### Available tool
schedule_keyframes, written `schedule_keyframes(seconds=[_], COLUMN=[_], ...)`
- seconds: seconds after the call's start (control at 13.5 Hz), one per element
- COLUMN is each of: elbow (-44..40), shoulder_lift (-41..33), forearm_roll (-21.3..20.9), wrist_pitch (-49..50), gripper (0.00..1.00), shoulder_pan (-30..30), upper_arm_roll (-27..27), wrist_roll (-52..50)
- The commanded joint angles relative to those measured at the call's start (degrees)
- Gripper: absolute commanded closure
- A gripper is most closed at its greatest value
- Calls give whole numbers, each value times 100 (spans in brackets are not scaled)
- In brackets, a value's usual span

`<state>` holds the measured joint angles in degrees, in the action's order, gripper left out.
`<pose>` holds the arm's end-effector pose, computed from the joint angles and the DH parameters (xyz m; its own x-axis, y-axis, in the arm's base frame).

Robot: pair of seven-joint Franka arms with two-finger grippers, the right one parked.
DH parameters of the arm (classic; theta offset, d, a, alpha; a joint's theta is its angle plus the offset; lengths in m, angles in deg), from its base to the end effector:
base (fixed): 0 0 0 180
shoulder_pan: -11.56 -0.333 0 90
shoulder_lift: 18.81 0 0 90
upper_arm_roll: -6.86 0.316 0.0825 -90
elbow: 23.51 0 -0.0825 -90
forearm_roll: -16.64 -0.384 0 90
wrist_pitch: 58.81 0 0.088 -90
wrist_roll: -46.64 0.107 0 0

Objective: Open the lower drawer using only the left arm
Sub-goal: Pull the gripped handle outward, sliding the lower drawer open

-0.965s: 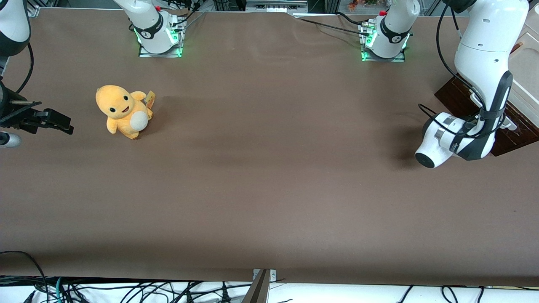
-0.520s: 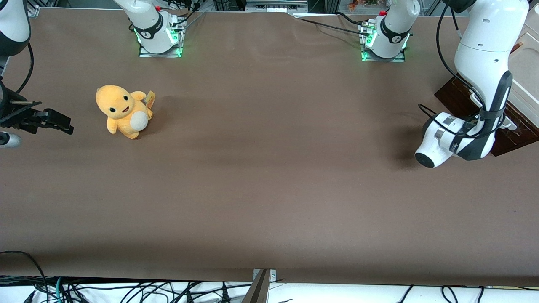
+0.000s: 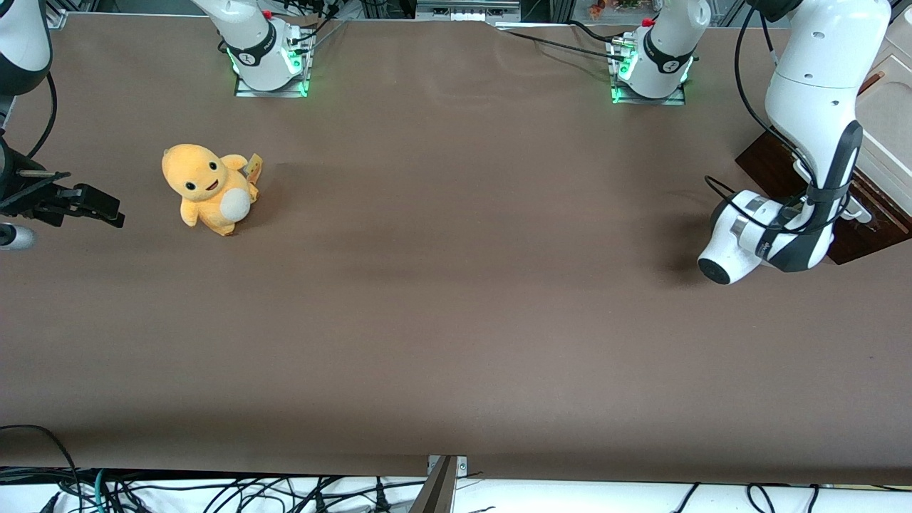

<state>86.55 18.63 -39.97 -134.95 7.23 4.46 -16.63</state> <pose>0.5030 0.1215 0.1644 0.7882 0.6152 -0.0139 0.0542 -0.0920 -0.9943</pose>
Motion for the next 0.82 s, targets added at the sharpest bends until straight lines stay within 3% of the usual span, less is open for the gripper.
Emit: schedule_keyframes(seconds=[0.0,0.74], elbow=[-20,-292], shoulder_lift=[-26,-26], forearm_roll=[-167,-79], wrist_pitch=[2,187], gripper=[100,100], shoulder_pan=[160,565], upper_arm_roll=[-23,-32], wrist_roll=[-71,9])
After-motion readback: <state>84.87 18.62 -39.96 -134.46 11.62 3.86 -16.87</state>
